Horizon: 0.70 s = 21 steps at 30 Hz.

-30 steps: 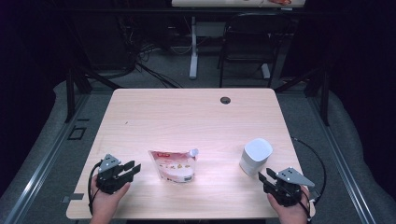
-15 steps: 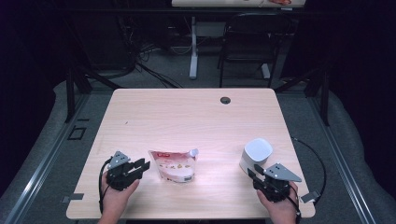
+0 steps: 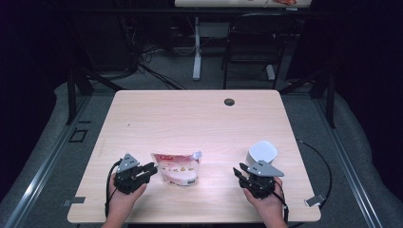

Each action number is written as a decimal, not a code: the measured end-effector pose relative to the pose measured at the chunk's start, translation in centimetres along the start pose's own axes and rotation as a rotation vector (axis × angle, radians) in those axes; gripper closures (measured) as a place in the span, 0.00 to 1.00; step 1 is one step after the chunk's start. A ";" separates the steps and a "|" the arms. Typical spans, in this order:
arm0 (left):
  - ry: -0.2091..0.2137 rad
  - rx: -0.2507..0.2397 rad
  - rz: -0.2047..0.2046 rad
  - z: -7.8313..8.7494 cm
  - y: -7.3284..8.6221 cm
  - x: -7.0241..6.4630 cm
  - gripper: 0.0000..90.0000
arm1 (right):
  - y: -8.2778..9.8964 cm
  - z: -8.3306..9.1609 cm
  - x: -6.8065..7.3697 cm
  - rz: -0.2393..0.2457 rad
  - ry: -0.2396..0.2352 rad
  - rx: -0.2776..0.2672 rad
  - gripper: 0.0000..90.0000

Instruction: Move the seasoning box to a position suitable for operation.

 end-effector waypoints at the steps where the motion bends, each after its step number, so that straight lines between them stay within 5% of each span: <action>1: -0.002 -0.004 -0.004 0.2 0.0 -0.1 0.82 | -0.1 -0.1 0.2 0.006 -0.003 0.002 0.75; 14: 0.012 -0.015 0.009 1.4 0.1 -0.1 0.83 | -0.5 -2.4 3.8 0.099 -0.087 0.013 0.76; 21: 0.018 -0.013 0.008 1.4 0.1 -0.4 0.83 | -0.5 -2.2 4.0 0.093 -0.101 0.006 0.75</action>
Point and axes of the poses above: each handheld gripper's, and its own axes: z roughly backward along the jaws, y roughly out of its underside, x roughly to its left, the point moved 9 cm from there along -z, roughly forward along the jaws, and after that the axes turned 6 degrees about y, right-handed, at the moved point
